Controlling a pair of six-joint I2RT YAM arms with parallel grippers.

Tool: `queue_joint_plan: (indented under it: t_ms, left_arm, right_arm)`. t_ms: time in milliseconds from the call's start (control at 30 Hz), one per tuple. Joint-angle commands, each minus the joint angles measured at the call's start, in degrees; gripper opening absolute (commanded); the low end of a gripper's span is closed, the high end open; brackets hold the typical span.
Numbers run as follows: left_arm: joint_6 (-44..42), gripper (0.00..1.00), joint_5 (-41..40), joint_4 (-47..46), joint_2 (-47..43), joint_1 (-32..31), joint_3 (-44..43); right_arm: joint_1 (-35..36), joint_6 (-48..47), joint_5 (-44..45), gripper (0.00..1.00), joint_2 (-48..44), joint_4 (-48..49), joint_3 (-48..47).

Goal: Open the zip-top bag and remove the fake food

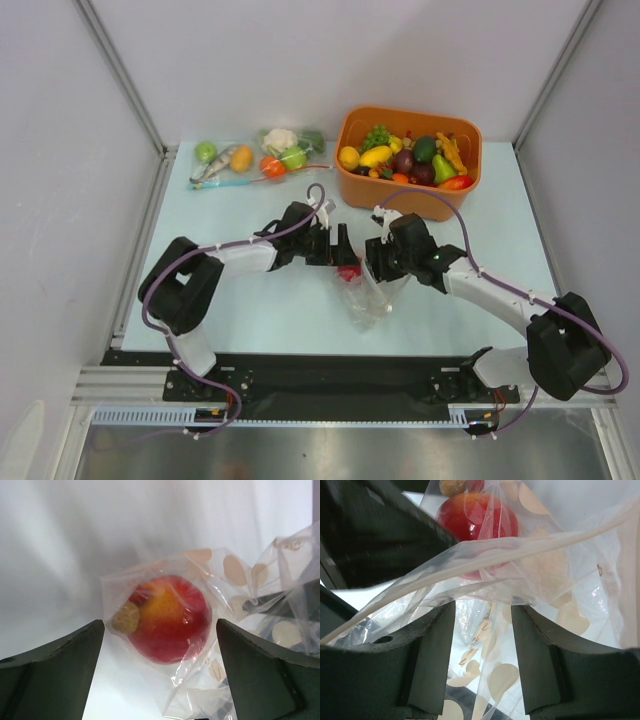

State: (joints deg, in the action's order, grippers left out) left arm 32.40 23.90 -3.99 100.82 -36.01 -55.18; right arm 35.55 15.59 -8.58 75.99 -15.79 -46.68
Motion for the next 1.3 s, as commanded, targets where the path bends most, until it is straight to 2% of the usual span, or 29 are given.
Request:
queue_joint_plan:
  t_ms: [0, 233, 500, 667, 867, 933, 1033, 1067, 1133, 1167, 1267]
  left_arm:
    - [1.96, 1.0, 1.85, -5.5, -0.27, 1.29, -0.63]
    - [6.79, 1.0, -0.26, -9.81, 2.28, 2.17, -0.81]
    - [5.75, 0.99, -1.22, -4.54, 7.9, 2.17, -5.2]
    - [5.83, 0.89, -0.08, -4.18, 10.45, 2.17, -6.17]
    - [5.39, 0.67, 0.36, -3.31, 11.16, 2.17, -6.35]
    - [5.13, 0.63, 0.79, -3.22, 10.81, 2.17, -5.73]
    - [5.13, 0.48, 1.23, -3.31, 9.75, 2.17, -4.33]
    - [5.21, 0.38, 1.5, -3.57, 9.14, 2.17, -3.89]
    - [5.56, 0.27, 1.85, -3.92, 8.7, 2.08, -2.92]
    - [5.91, 0.17, 2.03, -4.18, 8.52, 2.08, -2.57]
    - [6.44, 0.05, 2.03, -4.8, 7.99, 1.73, -1.78]
  right_arm:
    - [0.13, -0.13, 0.32, 0.54, -1.63, 0.32, 0.8]
    - [0.13, -0.13, 0.58, 0.54, -2.24, -0.12, 0.8]
    - [0.13, -0.56, 0.76, 0.54, -1.81, -0.12, 0.62]
    - [0.22, -0.65, 0.84, 0.54, -1.46, -0.29, 0.62]
    - [0.22, -0.92, 1.11, 0.54, -1.02, -0.47, 0.62]
    - [0.13, -1.0, 1.11, 0.54, -0.75, -0.29, 0.62]
    - [0.31, -0.83, 0.67, 0.54, -0.14, 0.06, 0.62]
    - [0.31, -0.92, 0.58, 0.54, -0.05, 0.49, 0.62]
    - [0.4, -0.92, -0.03, 0.54, 0.57, 0.94, 0.62]
    - [0.48, -0.92, -0.3, 0.54, 0.74, 1.03, 0.71]
    - [1.01, -0.74, -1.88, 0.54, 1.36, 2.86, 0.88]
